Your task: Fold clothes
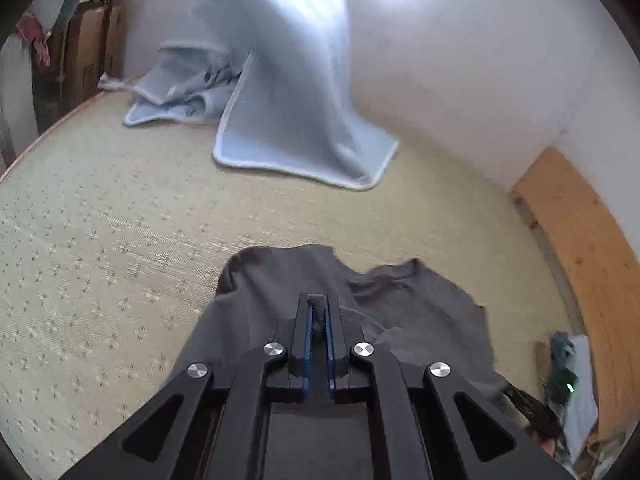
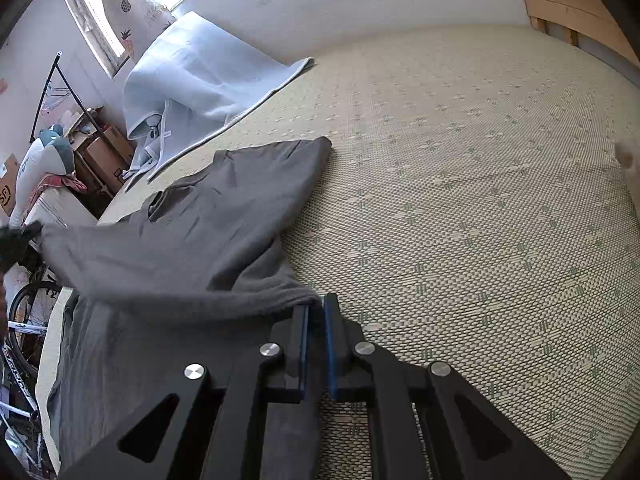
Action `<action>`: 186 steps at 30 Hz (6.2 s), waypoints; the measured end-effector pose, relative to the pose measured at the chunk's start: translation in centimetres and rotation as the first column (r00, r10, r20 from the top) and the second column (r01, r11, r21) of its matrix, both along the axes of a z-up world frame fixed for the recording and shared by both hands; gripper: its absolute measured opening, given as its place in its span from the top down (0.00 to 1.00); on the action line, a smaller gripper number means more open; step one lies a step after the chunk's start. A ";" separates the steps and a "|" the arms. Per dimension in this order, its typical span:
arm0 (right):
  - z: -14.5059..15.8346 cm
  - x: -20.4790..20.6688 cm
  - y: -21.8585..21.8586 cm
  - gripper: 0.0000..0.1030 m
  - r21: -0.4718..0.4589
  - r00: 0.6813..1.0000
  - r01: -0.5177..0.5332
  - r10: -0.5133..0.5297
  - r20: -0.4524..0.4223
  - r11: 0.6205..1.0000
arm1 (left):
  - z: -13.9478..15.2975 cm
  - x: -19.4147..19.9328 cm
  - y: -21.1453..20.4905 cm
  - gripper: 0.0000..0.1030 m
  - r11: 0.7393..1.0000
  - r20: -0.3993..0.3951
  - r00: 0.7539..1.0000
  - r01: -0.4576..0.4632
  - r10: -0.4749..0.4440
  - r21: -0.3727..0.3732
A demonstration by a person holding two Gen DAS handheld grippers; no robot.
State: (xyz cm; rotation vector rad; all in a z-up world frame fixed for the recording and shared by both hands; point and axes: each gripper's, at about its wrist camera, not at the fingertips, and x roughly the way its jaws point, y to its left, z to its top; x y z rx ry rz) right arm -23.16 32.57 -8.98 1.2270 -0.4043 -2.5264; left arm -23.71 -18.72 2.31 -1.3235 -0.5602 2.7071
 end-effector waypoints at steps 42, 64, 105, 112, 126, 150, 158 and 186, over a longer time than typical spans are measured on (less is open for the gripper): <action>-0.1 -0.1 0.1 0.94 -0.007 1.000 -0.006 0.006 0.005 1.000 | -11.2 -0.5 -0.3 0.87 0.904 0.263 0.905 -0.388 0.335 0.181; -0.1 -0.1 0.2 0.94 -0.013 1.000 -0.006 0.006 0.007 1.000 | -11.1 -2.4 0.1 0.84 0.911 0.287 0.894 -0.391 0.343 0.130; 0.0 0.3 0.0 0.92 -0.027 1.000 -0.016 0.016 0.004 0.999 | -6.6 4.3 -1.9 0.94 0.907 0.212 0.910 -0.391 0.356 0.157; 0.5 0.9 -0.4 0.94 -0.005 0.998 -0.051 0.051 -0.024 0.999 | -7.9 6.8 -2.6 0.94 0.902 0.244 0.902 -0.399 0.355 0.166; 2.8 4.2 -2.0 0.94 0.173 0.983 -0.174 0.182 -0.031 0.969 | -9.0 8.3 -3.1 0.94 0.897 0.255 0.891 -0.419 0.376 0.144; 6.2 17.5 -5.2 0.71 0.093 0.974 -0.222 0.216 0.075 0.970 | -4.7 27.2 -11.6 0.19 0.877 0.158 0.890 -0.451 0.427 0.166; 8.8 24.2 -9.0 0.67 -0.001 0.964 -0.266 0.266 0.018 0.964 | -7.2 34.3 -14.4 0.19 0.840 0.259 0.819 -0.540 0.513 0.045; 8.7 24.7 -11.0 0.64 -0.023 0.962 -0.271 0.272 0.006 0.962 | -10.6 36.6 -12.6 0.73 0.873 0.415 0.781 -0.482 0.466 -0.072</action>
